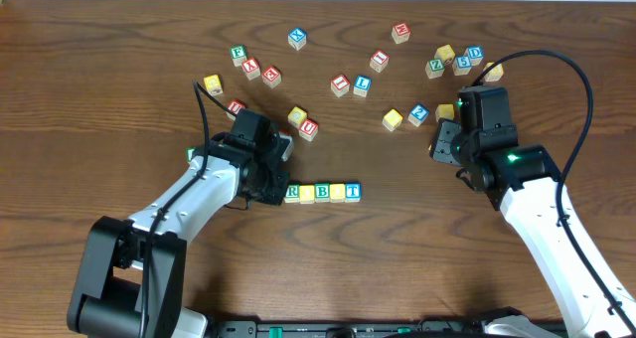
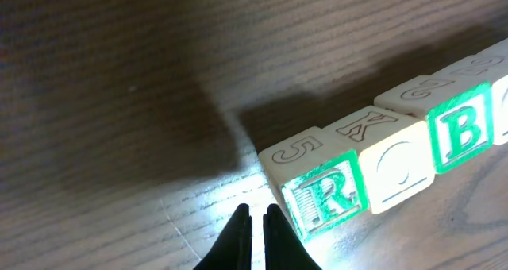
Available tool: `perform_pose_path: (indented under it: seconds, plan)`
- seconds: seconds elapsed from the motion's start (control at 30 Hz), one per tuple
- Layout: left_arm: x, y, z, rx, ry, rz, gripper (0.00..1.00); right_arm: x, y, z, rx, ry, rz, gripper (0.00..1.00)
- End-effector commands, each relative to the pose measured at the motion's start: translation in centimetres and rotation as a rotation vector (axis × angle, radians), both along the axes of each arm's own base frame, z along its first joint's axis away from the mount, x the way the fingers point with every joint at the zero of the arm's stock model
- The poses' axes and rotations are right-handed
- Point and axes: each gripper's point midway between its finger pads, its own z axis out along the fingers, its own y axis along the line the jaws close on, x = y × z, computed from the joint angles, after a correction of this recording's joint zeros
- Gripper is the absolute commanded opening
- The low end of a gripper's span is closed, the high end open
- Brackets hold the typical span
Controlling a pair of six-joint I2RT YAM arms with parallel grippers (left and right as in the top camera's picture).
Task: Spell out ROBOT
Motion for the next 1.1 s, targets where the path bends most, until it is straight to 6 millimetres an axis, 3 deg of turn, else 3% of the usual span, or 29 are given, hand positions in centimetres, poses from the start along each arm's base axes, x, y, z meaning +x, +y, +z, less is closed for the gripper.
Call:
perform_pose_path:
  seconds: [0.0, 0.27, 0.63, 1.07]
  plan:
    - [-0.2, 0.4, -0.5, 0.033, 0.006, -0.013, 0.08, 0.5, -0.2, 1.4, 0.001, -0.041, -0.008, 0.55]
    - [2.2, 0.4, 0.2, 0.015, -0.078, 0.007, 0.08, 0.5, -0.3, 1.5, 0.0, -0.042, -0.008, 0.54]
    - [3.9, -0.1, 0.8, -0.009, -0.152, 0.009, 0.07, 0.5, -0.2, 1.5, 0.001, -0.042, -0.008, 0.54]
    - [4.1, -1.9, 1.4, -0.085, -0.169, -0.02, 0.07, 0.5, -0.1, 1.5, 0.01, -0.043, -0.002, 0.52]
